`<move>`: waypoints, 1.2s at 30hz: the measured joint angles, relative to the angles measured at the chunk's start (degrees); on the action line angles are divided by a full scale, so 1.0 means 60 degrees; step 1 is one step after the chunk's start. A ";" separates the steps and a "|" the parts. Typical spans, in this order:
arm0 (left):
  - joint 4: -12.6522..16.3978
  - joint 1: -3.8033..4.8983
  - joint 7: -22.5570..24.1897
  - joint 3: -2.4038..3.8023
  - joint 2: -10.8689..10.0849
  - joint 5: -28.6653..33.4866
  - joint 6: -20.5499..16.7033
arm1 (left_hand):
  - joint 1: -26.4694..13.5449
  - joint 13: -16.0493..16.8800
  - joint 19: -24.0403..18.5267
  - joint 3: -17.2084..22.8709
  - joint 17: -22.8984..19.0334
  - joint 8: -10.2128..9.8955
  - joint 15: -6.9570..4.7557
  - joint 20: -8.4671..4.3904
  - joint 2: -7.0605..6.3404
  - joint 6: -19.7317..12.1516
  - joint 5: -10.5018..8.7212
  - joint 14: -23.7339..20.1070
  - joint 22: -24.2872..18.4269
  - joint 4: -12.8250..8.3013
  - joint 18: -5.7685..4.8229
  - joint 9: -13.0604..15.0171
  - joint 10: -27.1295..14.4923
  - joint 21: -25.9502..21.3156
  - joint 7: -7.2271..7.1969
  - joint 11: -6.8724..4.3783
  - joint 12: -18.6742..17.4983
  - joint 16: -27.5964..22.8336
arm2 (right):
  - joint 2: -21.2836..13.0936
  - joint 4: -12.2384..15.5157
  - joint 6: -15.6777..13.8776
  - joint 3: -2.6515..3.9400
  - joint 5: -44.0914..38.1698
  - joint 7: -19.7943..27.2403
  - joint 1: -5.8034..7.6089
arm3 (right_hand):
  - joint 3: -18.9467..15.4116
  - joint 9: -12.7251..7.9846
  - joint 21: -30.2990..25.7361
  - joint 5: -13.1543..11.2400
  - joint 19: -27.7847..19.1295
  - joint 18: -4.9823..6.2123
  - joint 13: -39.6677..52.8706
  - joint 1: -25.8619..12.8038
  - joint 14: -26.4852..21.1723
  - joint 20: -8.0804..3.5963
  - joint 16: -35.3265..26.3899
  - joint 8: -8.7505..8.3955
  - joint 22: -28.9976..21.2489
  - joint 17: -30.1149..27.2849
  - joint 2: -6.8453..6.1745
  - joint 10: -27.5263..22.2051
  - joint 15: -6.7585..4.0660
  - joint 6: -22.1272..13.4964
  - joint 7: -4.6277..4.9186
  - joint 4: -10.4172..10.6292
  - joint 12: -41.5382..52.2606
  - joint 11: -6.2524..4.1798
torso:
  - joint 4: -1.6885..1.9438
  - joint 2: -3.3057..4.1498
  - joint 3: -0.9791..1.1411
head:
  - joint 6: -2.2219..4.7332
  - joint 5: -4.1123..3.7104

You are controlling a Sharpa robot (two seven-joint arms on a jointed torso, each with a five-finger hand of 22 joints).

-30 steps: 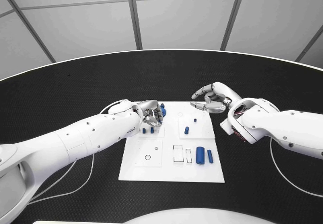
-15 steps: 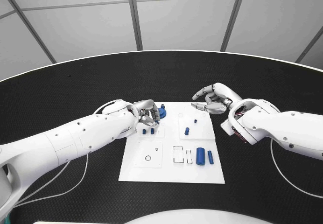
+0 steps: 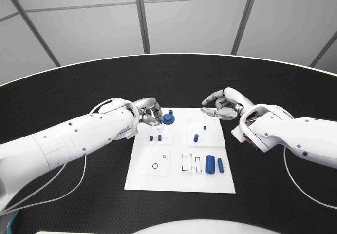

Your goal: Assemble the parts on the task board

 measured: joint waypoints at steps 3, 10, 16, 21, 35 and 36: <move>-0.0058 0.0040 -0.0060 0.0016 -0.0030 0.0001 0.0073 | 0.0000 0.0000 0.0000 0.0000 0.0000 -0.0017 0.0000 0.0000 0.0000 0.0067 0.0000 0.0000 0.0016 0.0000 0.0001 -0.0014 0.0022 0.0000 -0.0003 -0.0022 -0.0050 0.0000 | 0.0001 -0.0005 0.0001 0.0000 0.0000 0.0000 0.0000 | 0.0000 0.0000 0.0000 0.0000 0.0000 -0.0001 -0.0001 0.0000 0.0000 0.0000 0.0000 0.0000 0.0000 0.0000 0.0000 0.0000 0.0000 0.0000 0.0000 0.0000 0.0000 0.0000 | -0.0001 0.0003 0.0005 | 0.0002 0.0005; -0.0253 0.0073 -0.0158 0.0026 0.0002 -0.0242 0.0423 | -0.0002 0.0002 0.0027 -0.0017 -0.0078 -0.0025 0.0000 -0.0027 -0.0023 0.0068 -0.0025 0.0000 0.0021 -0.0017 0.0001 -0.0015 0.0069 -0.0001 -0.0003 -0.0002 -0.0065 0.0000 | -0.0005 -0.0004 0.0006 0.0000 0.0000 -0.0004 0.0000 | 0.0000 0.0000 0.0000 0.0000 0.0000 0.0000 -0.0001 0.0000 0.0000 0.0000 0.0000 0.0000 0.0000 -0.0001 0.0000 0.0000 0.0000 0.0000 0.0000 0.0000 0.0000 0.0000 | -0.0005 0.0020 0.0017 | 0.0014 0.0011; -0.0501 0.0075 -0.0158 0.0027 0.0126 -0.0381 0.0621 | -0.0002 0.0008 0.0027 -0.0027 -0.0089 -0.0038 0.0000 -0.0027 -0.0023 0.0068 -0.0025 0.0000 0.0017 -0.0027 0.0001 -0.0016 0.0069 -0.0001 -0.0003 -0.0002 -0.0065 0.0000 | -0.0010 0.0009 0.0005 0.0000 0.0000 -0.0007 0.0000 | 0.0028 0.0000 0.0000 0.0000 0.0000 0.0000 -0.0002 0.0000 0.0000 0.0000 0.0000 0.0000 0.0000 -0.0001 0.0000 0.0000 0.0000 0.0000 0.0000 0.0027 0.0000 0.0000 | -0.0007 0.0030 0.0019 | 0.0002 0.0023; -0.0676 0.0065 -0.0110 0.0026 0.0226 -0.0545 0.0664 | -0.0002 0.0007 0.0027 -0.0027 -0.0089 -0.0045 0.0000 -0.0027 -0.0023 0.0068 -0.0025 0.0000 -0.0018 -0.0026 0.0001 -0.0019 0.0069 -0.0001 -0.0003 -0.0001 -0.0104 0.0000 | -0.0007 0.0021 -0.0001 0.0000 0.0000 -0.0005 0.0000 | 0.0027 0.0000 0.0000 0.0000 0.0000 -0.0001 -0.0002 0.0000 0.0000 0.0000 0.0000 0.0000 0.0000 -0.0001 0.0000 0.0000 0.0000 0.0000 0.0000 0.0027 0.0000 0.0000 | -0.0007 0.0034 0.0016 | -0.0010 0.0023; -0.1027 -0.0008 -0.0064 0.0022 0.0500 -0.0694 0.0785 | -0.0002 0.0007 0.0027 -0.0027 -0.0144 -0.0082 0.0000 -0.0027 -0.0023 0.0066 -0.0025 0.0000 -0.0035 -0.0026 0.0001 -0.0012 0.0068 -0.0002 -0.0004 0.0000 -0.0140 0.0001 | -0.0007 0.0052 -0.0008 0.0000 0.0000 0.0000 0.0000 | 0.0027 0.0000 0.0000 0.0000 0.0000 0.0000 -0.0003 0.0000 0.0000 0.0000 0.0000 0.0000 0.0000 -0.0002 0.0000 0.0000 0.0000 0.0000 0.0000 0.0027 0.0000 0.0000 | -0.0014 0.0035 0.0012 | -0.0005 0.0028; -0.1046 -0.0024 -0.0063 0.0022 0.0519 -0.0696 0.0787 | -0.0002 0.0007 0.0027 -0.0027 -0.0145 -0.0082 0.0000 -0.0027 -0.0023 0.0067 -0.0025 0.0000 -0.0036 -0.0026 0.0000 -0.0012 0.0068 -0.0002 -0.0003 0.0000 -0.0140 0.0001 | -0.0009 0.0055 -0.0009 0.0000 0.0000 -0.0001 0.0000 | 0.0027 0.0000 0.0000 0.0000 0.0000 0.0000 -0.0004 0.0000 0.0000 0.0000 0.0000 0.0000 0.0000 -0.0002 0.0000 0.0000 0.0000 0.0000 0.0000 0.0027 0.0000 0.0000 | -0.0014 0.0035 0.0012 | -0.0005 0.0029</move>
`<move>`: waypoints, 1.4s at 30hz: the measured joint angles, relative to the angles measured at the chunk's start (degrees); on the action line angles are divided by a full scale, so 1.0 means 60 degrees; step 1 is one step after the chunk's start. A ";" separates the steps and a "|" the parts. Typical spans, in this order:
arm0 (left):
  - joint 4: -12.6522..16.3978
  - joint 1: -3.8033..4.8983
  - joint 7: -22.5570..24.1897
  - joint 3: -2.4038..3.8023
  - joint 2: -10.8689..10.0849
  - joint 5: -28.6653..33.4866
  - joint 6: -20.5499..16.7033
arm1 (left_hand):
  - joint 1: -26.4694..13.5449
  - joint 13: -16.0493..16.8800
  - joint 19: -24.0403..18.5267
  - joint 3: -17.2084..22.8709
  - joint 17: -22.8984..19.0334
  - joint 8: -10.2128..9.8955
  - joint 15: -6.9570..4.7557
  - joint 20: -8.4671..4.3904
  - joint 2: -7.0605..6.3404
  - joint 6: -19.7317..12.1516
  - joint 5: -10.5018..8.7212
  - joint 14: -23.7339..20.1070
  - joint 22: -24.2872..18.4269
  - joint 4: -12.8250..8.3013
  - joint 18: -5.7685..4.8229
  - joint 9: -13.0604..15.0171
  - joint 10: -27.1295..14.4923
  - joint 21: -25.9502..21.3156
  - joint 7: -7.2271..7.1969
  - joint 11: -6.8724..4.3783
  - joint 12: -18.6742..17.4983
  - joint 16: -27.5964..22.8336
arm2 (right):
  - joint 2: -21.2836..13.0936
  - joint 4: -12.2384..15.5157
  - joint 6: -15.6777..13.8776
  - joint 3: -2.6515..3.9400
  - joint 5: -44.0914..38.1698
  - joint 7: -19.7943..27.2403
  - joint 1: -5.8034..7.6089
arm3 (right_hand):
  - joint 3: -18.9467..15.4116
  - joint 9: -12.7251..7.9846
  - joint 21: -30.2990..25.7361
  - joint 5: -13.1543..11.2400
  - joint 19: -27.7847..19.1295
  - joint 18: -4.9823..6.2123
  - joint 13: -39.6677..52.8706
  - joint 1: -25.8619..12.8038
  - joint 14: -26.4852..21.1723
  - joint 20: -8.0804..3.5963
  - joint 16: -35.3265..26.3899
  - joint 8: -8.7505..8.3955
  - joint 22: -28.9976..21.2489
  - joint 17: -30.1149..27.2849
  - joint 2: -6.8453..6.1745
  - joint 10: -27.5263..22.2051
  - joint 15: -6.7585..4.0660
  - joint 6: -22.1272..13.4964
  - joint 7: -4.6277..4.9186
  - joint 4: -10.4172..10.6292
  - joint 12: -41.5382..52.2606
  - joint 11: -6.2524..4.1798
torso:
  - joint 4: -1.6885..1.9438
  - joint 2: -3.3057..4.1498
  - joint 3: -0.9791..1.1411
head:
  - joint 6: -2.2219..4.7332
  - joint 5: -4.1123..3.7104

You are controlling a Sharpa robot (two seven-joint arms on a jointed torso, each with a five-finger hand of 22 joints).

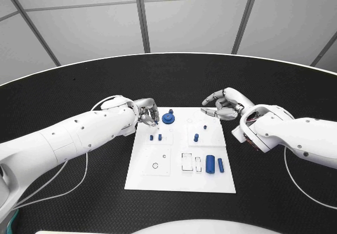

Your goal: Assemble the parts on the task board

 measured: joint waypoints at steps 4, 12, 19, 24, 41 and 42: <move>-0.0055 -0.0045 -0.0016 -0.0001 0.0069 -0.0011 0.0052 | 0.0000 0.0000 0.0000 -0.0026 -0.0001 0.0000 0.0000 0.0000 0.0000 -0.0001 0.0000 0.0000 0.0000 -0.0026 0.0001 0.0000 0.0000 0.0000 0.0000 0.0000 0.0000 0.0000 | -0.0005 0.0011 -0.0001 0.0000 0.0000 -0.0003 0.0000 | 0.0000 0.0000 0.0000 0.0000 0.0000 0.0000 -0.0001 0.0000 0.0000 0.0000 0.0000 0.0000 0.0004 0.0000 0.0000 0.0000 0.0000 0.0000 0.0000 0.0000 0.0000 0.0000 | 0.0000 0.0001 0.0006 | -0.0008 0.0001; -0.0137 -0.0111 -0.0073 -0.0003 0.0157 -0.0034 0.0211 | 0.0000 -0.0001 0.0000 -0.0026 -0.0001 0.0000 0.0000 0.0000 0.0000 -0.0001 0.0000 0.0000 -0.0011 -0.0026 0.0001 -0.0001 0.0000 0.0000 -0.0001 0.0001 0.0000 -0.0012 | -0.0025 0.0034 -0.0003 0.0000 0.0000 -0.0009 0.0001 | 0.0000 0.0000 0.0000 0.0000 0.0000 0.0000 -0.0001 0.0000 0.0000 0.0000 0.0000 0.0000 0.0007 0.0000 0.0000 0.0000 0.0000 0.0000 0.0000 0.0000 0.0000 0.0000 | -0.0001 0.0005 0.0012 | -0.0030 -0.0016; -0.0162 -0.0136 -0.0117 -0.0004 0.0186 -0.0045 0.0300 | 0.0000 0.0001 0.0000 -0.0026 -0.0059 -0.0001 0.0000 0.0000 0.0000 -0.0002 0.0000 0.0000 -0.0019 -0.0026 0.0001 -0.0005 0.0000 -0.0001 -0.0001 0.0001 0.0000 -0.0059 | -0.0028 0.0039 -0.0004 0.0001 0.0000 -0.0009 0.0001 | 0.0000 0.0000 0.0000 0.0000 0.0000 0.0001 -0.0002 0.0000 0.0000 0.0000 0.0000 0.0000 0.0006 0.0000 0.0000 0.0000 0.0000 0.0000 0.0000 0.0000 0.0000 0.0000 | 0.0000 0.0002 0.0001 | -0.0055 -0.0025; -0.0159 -0.0141 -0.0143 -0.0004 0.0185 -0.0049 0.0345 | 0.0000 0.0000 0.0000 -0.0026 -0.0084 -0.0002 0.0000 0.0000 0.0000 -0.0002 0.0000 0.0000 -0.0019 -0.0026 0.0001 -0.0005 0.0000 -0.0001 -0.0001 0.0001 0.0000 -0.0059 | -0.0023 0.0036 -0.0005 0.0001 0.0000 -0.0007 0.0001 | 0.0000 0.0000 0.0000 0.0000 0.0000 0.0000 -0.0002 0.0000 0.0000 0.0000 0.0000 0.0000 0.0006 -0.0001 0.0000 0.0000 0.0000 0.0000 0.0000 0.0000 0.0000 0.0000 | 0.0004 -0.0004 -0.0004 | -0.0060 -0.0026; -0.0131 -0.0143 -0.0122 -0.0005 0.0199 -0.0052 0.0419 | 0.0000 0.0001 0.0000 -0.0026 -0.0193 -0.0037 -0.0035 0.0000 0.0000 0.0033 -0.0001 -0.0036 -0.0029 -0.0026 0.0000 -0.0007 0.0039 -0.0008 -0.0036 -0.0035 -0.0055 -0.0058 | -0.0036 0.0041 -0.0011 0.0001 0.0000 -0.0010 0.0001 | 0.0000 0.0000 0.0000 0.0000 0.0000 0.0000 -0.0003 0.0000 0.0000 0.0000 0.0000 0.0000 0.0005 0.0007 0.0000 0.0000 0.0000 0.0000 0.0000 0.0000 0.0000 0.0000 | 0.0002 -0.0015 0.0002 | -0.0090 -0.0019; -0.0134 -0.0144 -0.0120 -0.0005 0.0202 -0.0052 0.0420 | 0.0000 0.0001 0.0000 -0.0026 -0.0196 -0.0037 -0.0035 0.0000 0.0000 0.0033 0.0000 -0.0036 -0.0029 -0.0026 0.0000 -0.0007 0.0039 -0.0008 -0.0037 -0.0035 -0.0055 -0.0058 | -0.0038 0.0042 -0.0012 0.0001 0.0000 -0.0010 0.0001 | 0.0000 0.0000 0.0000 0.0000 0.0000 -0.0001 -0.0003 0.0000 0.0000 0.0000 0.0000 0.0000 0.0004 0.0007 0.0000 0.0000 0.0000 0.0000 0.0000 0.0000 0.0000 0.0000 | 0.0000 -0.0016 0.0005 | -0.0090 -0.0019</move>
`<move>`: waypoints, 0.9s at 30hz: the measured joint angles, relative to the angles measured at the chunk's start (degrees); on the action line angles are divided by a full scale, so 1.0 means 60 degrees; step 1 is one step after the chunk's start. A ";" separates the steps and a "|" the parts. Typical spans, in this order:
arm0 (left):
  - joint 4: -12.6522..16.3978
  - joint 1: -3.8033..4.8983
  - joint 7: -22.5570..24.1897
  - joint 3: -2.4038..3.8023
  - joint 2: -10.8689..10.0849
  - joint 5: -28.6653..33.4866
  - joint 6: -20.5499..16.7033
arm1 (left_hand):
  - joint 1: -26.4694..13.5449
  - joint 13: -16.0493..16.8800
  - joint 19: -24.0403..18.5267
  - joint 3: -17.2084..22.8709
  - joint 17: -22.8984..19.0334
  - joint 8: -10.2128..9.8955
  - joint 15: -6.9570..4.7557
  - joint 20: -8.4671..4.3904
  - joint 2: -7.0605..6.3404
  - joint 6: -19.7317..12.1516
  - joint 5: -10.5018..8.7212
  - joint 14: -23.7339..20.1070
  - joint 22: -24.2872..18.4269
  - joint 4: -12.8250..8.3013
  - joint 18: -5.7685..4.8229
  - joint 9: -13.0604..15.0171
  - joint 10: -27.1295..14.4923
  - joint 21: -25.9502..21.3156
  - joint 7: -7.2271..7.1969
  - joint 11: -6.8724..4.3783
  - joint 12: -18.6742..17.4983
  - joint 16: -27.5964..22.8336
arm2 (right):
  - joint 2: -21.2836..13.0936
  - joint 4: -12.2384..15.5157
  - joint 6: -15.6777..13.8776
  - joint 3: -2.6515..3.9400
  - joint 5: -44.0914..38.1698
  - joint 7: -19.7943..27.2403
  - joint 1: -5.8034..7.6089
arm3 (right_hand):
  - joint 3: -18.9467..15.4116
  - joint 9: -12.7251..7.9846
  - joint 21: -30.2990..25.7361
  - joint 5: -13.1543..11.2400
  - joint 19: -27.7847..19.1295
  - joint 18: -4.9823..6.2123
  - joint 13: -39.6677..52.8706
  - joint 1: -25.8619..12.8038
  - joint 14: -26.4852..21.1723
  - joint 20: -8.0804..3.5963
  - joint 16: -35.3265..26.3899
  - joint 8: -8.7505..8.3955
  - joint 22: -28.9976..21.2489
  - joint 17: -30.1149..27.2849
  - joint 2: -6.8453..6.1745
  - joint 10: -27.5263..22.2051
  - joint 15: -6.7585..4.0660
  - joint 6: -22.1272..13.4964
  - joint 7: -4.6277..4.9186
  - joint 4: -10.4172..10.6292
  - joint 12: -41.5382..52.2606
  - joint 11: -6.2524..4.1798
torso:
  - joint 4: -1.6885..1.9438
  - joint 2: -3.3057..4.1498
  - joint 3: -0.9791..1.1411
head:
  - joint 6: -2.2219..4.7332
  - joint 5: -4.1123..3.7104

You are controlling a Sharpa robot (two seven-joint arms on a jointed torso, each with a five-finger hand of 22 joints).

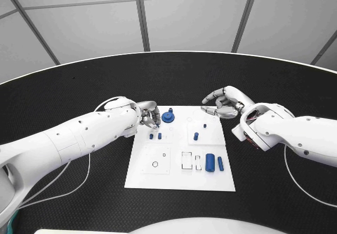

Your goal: Assemble the parts on the task board

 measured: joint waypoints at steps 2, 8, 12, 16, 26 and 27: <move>-0.0004 0.0000 0.0003 0.0000 0.0006 0.0000 0.0000 | 0.0000 0.0001 0.0000 0.0000 -0.0001 0.0000 0.0000 0.0000 0.0000 0.0000 0.0000 0.0000 0.0000 0.0000 0.0000 -0.0002 0.0000 0.0000 0.0000 0.0000 0.0000 0.0000 | -0.0004 0.0003 -0.0002 0.0000 0.0000 0.0000 0.0000 | 0.0000 0.0000 0.0000 0.0000 0.0000 0.0000 0.0000 0.0000 0.0000 0.0000 0.0000 0.0000 0.0000 -0.0001 0.0000 0.0000 0.0000 0.0000 0.0000 0.0000 0.0000 0.0000 | 0.0000 0.0000 0.0001 | 0.0000 -0.0004; -0.0009 -0.0001 0.0012 0.0000 0.0027 0.0001 -0.0023 | 0.0000 0.0014 0.0000 0.0000 -0.0069 -0.0001 0.0000 0.0000 0.0000 0.0000 0.0000 0.0000 0.0000 0.0000 0.0000 0.0003 0.0000 0.0000 0.0000 0.0000 -0.0001 -0.0045 | -0.0016 0.0015 -0.0008 0.0000 0.0000 0.0000 0.0001 | 0.0000 0.0000 0.0000 0.0000 0.0000 0.0001 0.0000 0.0000 0.0000 0.0000 0.0000 0.0000 0.0000 -0.0001 0.0000 0.0000 0.0000 0.0000 0.0000 0.0000 0.0000 0.0000 | 0.0002 0.0000 0.0004 | -0.0001 -0.0026; -0.0014 -0.0001 -0.0023 0.0000 0.0040 0.0001 0.0033 | 0.0000 0.0016 0.0000 0.0000 -0.0130 -0.0023 0.0000 0.0000 0.0000 0.0034 -0.0001 0.0000 0.0005 0.0000 0.0001 0.0007 0.0032 0.0000 0.0034 0.0034 -0.0001 -0.0045 | -0.0023 0.0024 -0.0008 0.0000 0.0000 -0.0001 0.0001 | 0.0000 0.0000 0.0000 0.0000 0.0000 0.0001 -0.0001 0.0000 0.0000 0.0000 0.0000 0.0000 -0.0001 -0.0002 0.0000 0.0000 0.0000 0.0000 0.0000 0.0000 0.0000 0.0000 | 0.0003 0.0002 0.0004 | 0.0008 -0.0029; -0.0022 -0.0002 -0.0063 -0.0001 0.0052 0.0000 0.0087 | 0.0000 0.0016 0.0000 0.0000 -0.0188 -0.0036 -0.0035 0.0000 0.0000 0.0035 -0.0001 -0.0035 0.0009 0.0000 0.0000 0.0012 0.0032 -0.0001 0.0034 0.0034 -0.0001 -0.0045 | -0.0028 0.0028 -0.0006 0.0000 0.0000 -0.0003 0.0001 | 0.0000 0.0000 0.0000 0.0000 0.0000 0.0001 0.0001 0.0000 0.0000 0.0000 0.0000 0.0000 -0.0001 -0.0002 0.0000 0.0000 0.0000 0.0000 0.0000 0.0000 0.0000 0.0000 | 0.0002 0.0005 0.0002 | 0.0002 -0.0035; -0.0068 -0.0002 -0.0221 -0.0002 0.0079 -0.0001 0.0252 | 0.0000 0.0017 -0.0123 -0.0027 0.0191 -0.0153 -0.0034 -0.0015 0.0000 0.0034 -0.0001 -0.0034 -0.0182 -0.0026 0.0000 0.0004 0.0032 -0.0001 0.0035 0.0034 -0.0167 -0.0027 | -0.0029 0.0032 -0.0006 0.0000 0.0000 -0.0003 0.0001 | 0.0000 0.0000 0.0000 0.0000 0.0000 0.0001 0.0006 0.0000 0.0000 0.0000 0.0000 0.0000 -0.0002 -0.0003 0.0000 0.0000 0.0000 0.0000 0.0000 0.0000 0.0000 0.0000 | 0.0001 0.0005 -0.0005 | -0.0014 -0.0047; -0.0072 -0.0002 -0.0231 -0.0002 0.0082 -0.0001 0.0261 | 0.0000 0.0017 -0.0123 -0.0027 0.0236 -0.0154 -0.0034 -0.0015 0.0000 0.0030 -0.0001 -0.0034 -0.0210 -0.0026 0.0001 -0.0010 0.0032 -0.0001 0.0039 0.0034 -0.0167 -0.0025 | -0.0030 0.0032 -0.0006 0.0000 0.0000 -0.0003 0.0001 | 0.0000 0.0000 0.0000 0.0000 0.0000 0.0000 0.0006 0.0000 0.0000 0.0000 0.0000 0.0000 -0.0002 -0.0003 0.0000 0.0000 0.0000 0.0000 0.0000 0.0000 0.0000 0.0000 | 0.0001 0.0005 -0.0005 | -0.0015 -0.0048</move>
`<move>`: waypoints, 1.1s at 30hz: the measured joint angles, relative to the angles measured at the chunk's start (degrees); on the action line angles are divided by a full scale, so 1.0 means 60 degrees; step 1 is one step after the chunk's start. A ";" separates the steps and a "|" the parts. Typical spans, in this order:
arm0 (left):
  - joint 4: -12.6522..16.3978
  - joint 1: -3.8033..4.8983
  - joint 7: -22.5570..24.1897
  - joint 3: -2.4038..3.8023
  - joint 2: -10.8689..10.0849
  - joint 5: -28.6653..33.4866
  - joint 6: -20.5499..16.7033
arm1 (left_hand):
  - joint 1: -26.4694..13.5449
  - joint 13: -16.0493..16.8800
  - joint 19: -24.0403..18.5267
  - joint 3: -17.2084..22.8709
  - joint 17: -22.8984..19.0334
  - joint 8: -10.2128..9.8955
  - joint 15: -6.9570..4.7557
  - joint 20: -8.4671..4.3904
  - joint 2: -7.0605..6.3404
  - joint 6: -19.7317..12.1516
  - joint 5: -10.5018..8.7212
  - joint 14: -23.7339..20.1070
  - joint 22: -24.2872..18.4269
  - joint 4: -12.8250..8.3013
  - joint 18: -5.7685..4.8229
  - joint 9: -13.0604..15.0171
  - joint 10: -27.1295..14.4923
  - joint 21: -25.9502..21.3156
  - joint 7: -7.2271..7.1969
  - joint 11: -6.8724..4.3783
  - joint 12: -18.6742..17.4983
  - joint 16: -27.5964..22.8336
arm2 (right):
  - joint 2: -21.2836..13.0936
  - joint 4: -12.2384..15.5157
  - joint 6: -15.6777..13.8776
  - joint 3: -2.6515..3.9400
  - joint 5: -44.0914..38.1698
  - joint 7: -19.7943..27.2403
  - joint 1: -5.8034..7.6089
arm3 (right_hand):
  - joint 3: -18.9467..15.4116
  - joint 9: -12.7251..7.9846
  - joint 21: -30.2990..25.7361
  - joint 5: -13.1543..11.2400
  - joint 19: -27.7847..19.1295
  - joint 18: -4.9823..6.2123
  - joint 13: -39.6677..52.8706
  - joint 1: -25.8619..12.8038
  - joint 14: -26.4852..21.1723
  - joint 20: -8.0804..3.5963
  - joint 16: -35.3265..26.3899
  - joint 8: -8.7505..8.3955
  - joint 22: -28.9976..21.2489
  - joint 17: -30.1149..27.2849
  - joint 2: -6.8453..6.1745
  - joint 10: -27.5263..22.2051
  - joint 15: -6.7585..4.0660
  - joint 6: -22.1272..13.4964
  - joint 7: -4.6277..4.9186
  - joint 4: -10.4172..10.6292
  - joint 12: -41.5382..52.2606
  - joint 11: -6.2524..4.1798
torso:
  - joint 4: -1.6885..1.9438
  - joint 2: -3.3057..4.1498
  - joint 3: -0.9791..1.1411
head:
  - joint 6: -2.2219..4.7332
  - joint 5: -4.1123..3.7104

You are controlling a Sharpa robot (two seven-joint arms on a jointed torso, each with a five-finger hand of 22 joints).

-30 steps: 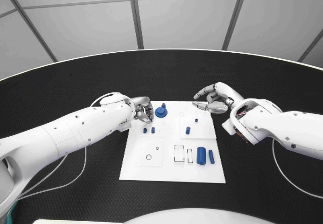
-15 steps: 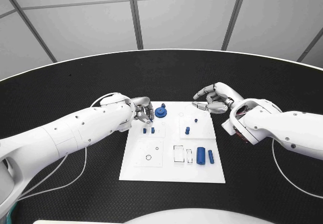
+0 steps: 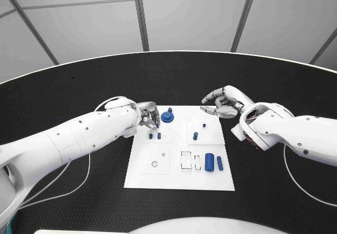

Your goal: Assemble the parts on the task board

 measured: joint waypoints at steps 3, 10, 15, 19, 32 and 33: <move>-0.0011 0.0000 -0.0003 0.0000 0.0011 0.0000 -0.0014 | 0.0000 0.0000 -0.0033 -0.0026 0.0110 -0.0039 0.0037 0.0032 0.0000 -0.0032 0.0000 0.0037 -0.0072 -0.0026 0.0000 -0.0002 -0.0037 -0.0065 0.0032 0.0037 -0.0037 0.0000 | -0.0004 0.0002 0.0000 0.0000 0.0000 -0.0002 0.0000 | 0.0000 0.0000 0.0000 0.0000 0.0000 0.0001 0.0000 0.0000 0.0000 0.0000 0.0000 0.0000 0.0000 0.0000 0.0000 0.0000 0.0000 0.0000 0.0000 0.0000 0.0000 0.0000 | 0.0000 0.0000 0.0001 | -0.0001 0.0000; -0.0028 -0.0003 0.0058 -0.0001 0.0042 0.0000 -0.0109 | 0.0000 -0.0001 -0.0033 -0.0025 0.0130 -0.0058 0.0037 0.0032 0.0000 -0.0032 0.0001 0.0037 -0.0086 -0.0026 0.0000 -0.0014 -0.0037 -0.0065 0.0032 0.0037 -0.0037 0.0000 | -0.0001 0.0003 0.0002 0.0000 0.0000 -0.0003 0.0000 | 0.0000 0.0000 0.0000 0.0000 0.0000 0.0000 -0.0001 0.0000 0.0000 0.0000 0.0000 0.0000 -0.0001 -0.0001 0.0000 0.0000 0.0000 0.0000 0.0000 0.0000 0.0000 0.0000 | 0.0001 0.0000 0.0005 | 0.0002 -0.0010; -0.0040 -0.0005 0.0074 -0.0001 0.0053 0.0001 -0.0138 | 0.0000 -0.0006 -0.0067 -0.0025 0.0399 -0.0104 0.0071 -0.0001 0.0001 -0.0067 0.0001 0.0071 -0.0112 -0.0026 -0.0001 -0.0018 -0.0063 -0.0065 0.0067 0.0062 -0.0110 0.0120 | 0.0001 0.0001 0.0001 0.0000 0.0000 -0.0001 0.0000 | 0.0000 0.0000 0.0000 0.0000 0.0000 0.0000 -0.0002 0.0000 0.0000 0.0000 0.0000 0.0000 -0.0001 -0.0001 0.0000 0.0000 0.0000 0.0000 0.0000 0.0000 0.0000 0.0000 | 0.0000 -0.0005 0.0008 | 0.0003 -0.0014; -0.0040 -0.0009 0.0063 -0.0001 0.0053 0.0003 -0.0148 | 0.0001 -0.0012 -0.0100 -0.0025 0.0535 -0.0115 0.0075 0.0032 0.0001 -0.0075 0.0001 0.0075 -0.0139 -0.0026 0.0000 -0.0030 -0.0077 -0.0076 0.0075 0.0077 -0.0160 0.0141 | 0.0002 0.0001 -0.0006 0.0000 0.0000 0.0002 0.0000 | 0.0000 0.0000 0.0000 0.0000 0.0000 0.0001 -0.0002 0.0000 0.0000 0.0000 0.0000 0.0000 -0.0001 -0.0002 0.0000 0.0000 0.0000 0.0000 0.0000 0.0000 0.0000 0.0000 | 0.0000 -0.0005 0.0010 | 0.0003 -0.0019; -0.0077 -0.0018 -0.0033 -0.0001 0.0061 0.0003 0.0016 | 0.0001 -0.0046 -0.0131 -0.0024 0.0716 -0.0320 0.0122 0.0064 0.0003 -0.0203 0.0002 0.0122 -0.0205 -0.0025 0.0000 -0.0073 -0.0157 -0.0116 0.0132 0.0156 -0.0334 0.0231 | 0.0002 -0.0004 -0.0017 0.0000 0.0000 0.0007 0.0000 | 0.0000 0.0000 0.0000 0.0000 0.0000 0.0000 -0.0003 0.0000 0.0000 0.0000 0.0000 0.0000 -0.0001 -0.0003 0.0000 0.0000 0.0000 0.0000 0.0000 0.0000 0.0000 0.0000 | 0.0002 -0.0005 0.0005 | -0.0009 -0.0029; -0.0079 -0.0019 -0.0035 -0.0001 0.0062 0.0003 0.0016 | 0.0001 -0.0049 -0.0131 -0.0024 0.0716 -0.0325 0.0122 0.0064 0.0003 -0.0203 0.0002 0.0122 -0.0216 -0.0025 -0.0001 -0.0076 -0.0157 -0.0116 0.0132 0.0156 -0.0355 0.0231 | 0.0002 -0.0005 -0.0017 0.0000 0.0000 0.0006 0.0000 | 0.0000 0.0000 0.0000 0.0000 0.0000 0.0001 -0.0003 0.0000 0.0000 0.0000 0.0000 0.0000 -0.0001 -0.0003 0.0000 0.0000 0.0000 0.0000 0.0000 0.0000 0.0000 0.0000 | 0.0002 -0.0006 0.0004 | -0.0009 -0.0029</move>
